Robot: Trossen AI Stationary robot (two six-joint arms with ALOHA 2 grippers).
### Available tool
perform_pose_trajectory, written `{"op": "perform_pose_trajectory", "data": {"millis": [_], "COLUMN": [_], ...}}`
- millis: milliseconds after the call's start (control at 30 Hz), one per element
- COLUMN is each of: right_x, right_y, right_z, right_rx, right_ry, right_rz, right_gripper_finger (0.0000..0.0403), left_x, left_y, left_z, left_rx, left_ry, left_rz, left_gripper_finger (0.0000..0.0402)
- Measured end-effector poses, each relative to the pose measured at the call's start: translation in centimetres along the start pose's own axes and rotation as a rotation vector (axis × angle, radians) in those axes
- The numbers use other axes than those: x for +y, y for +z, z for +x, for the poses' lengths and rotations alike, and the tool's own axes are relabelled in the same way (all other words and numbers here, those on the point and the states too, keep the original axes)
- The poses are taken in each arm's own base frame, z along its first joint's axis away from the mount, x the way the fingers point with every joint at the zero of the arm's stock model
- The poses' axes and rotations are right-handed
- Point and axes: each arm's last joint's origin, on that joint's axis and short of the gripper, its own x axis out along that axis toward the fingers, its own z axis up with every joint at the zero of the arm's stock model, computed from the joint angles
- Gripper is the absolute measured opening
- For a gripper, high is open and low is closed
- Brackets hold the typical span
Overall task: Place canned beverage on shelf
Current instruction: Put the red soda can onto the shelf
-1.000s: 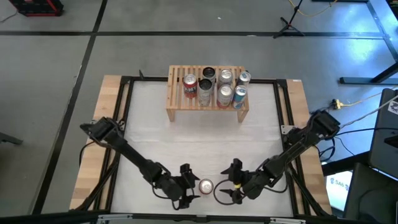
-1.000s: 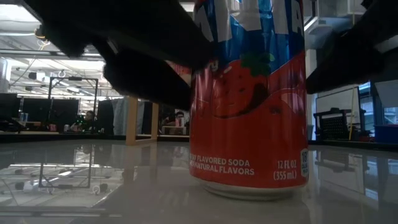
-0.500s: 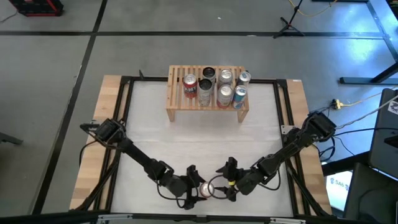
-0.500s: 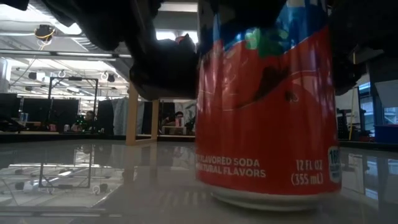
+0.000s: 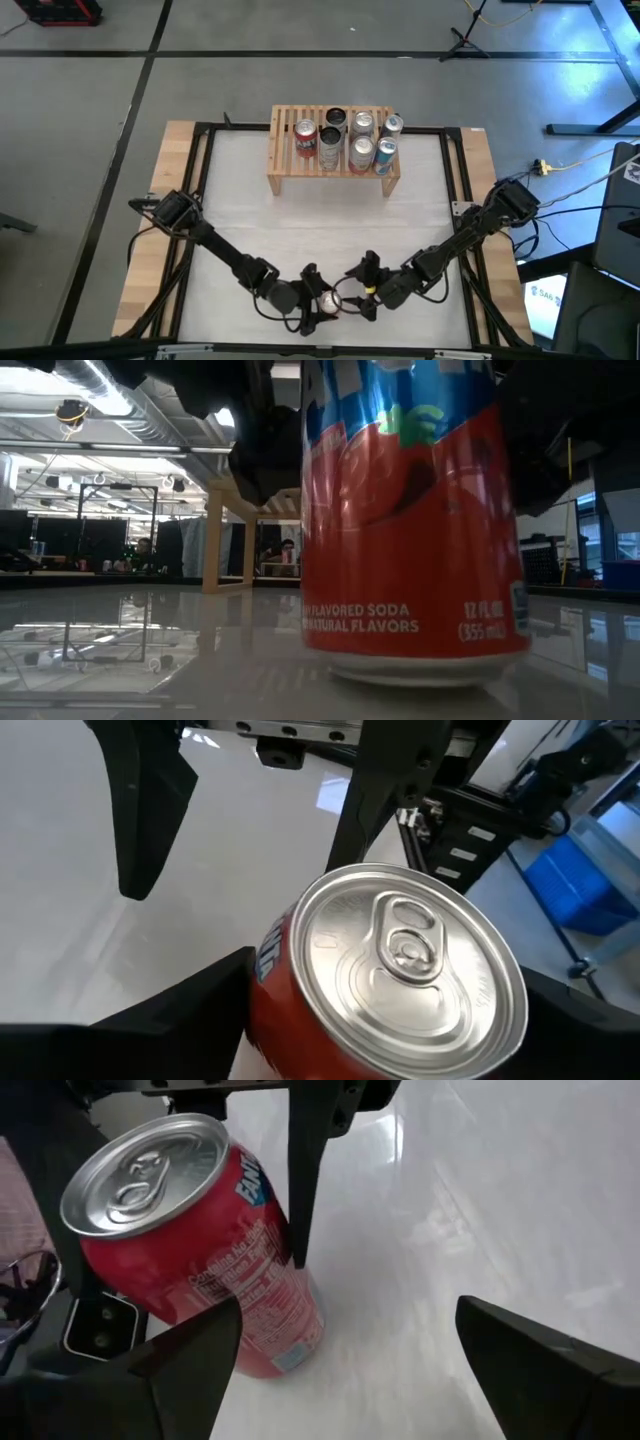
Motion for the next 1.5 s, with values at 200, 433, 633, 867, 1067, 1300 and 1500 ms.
{"op": "perform_pose_trajectory", "data": {"millis": [200,433,633,867,1067,1300,1500], "right_x": [0.0,0.0,-0.1,-0.3,-0.9,-1.1,-1.4], "right_y": [0.0,0.5,3.0,5.6,7.5,8.2,8.4], "right_z": [0.0,-0.7,-4.0,-8.2,-11.3,-12.5,-12.4], "right_rx": [-0.018,-0.012,-0.071,-0.120,-0.238,-0.278,-0.290], "right_ry": [-0.018,-0.011,-0.031,0.016,-0.011,0.009,-0.013], "right_rz": [-0.009,-0.016,0.000,0.058,0.068,0.089,0.096], "right_gripper_finger": [0.0360,0.0360,0.0360,0.0360,0.0360,0.0360,0.0360], "left_x": [0.0,0.3,-0.1,-0.8,-0.2,1.1,3.4], "left_y": [-0.1,0.6,3.6,9.3,13.2,17.1,19.6], "left_z": [-0.1,-0.1,-2.6,-8.2,-13.1,-17.7,-21.0], "left_rx": [0.014,0.016,-0.011,-0.104,-0.186,-0.345,-0.410], "left_ry": [0.004,0.007,0.054,0.060,0.102,0.140,0.189], "left_rz": [-0.032,-0.109,-0.126,-0.179,-0.207,-0.179,-0.154], "left_gripper_finger": [0.0286,0.0286,0.0286,0.0286,0.0287,0.0289,0.0290]}}
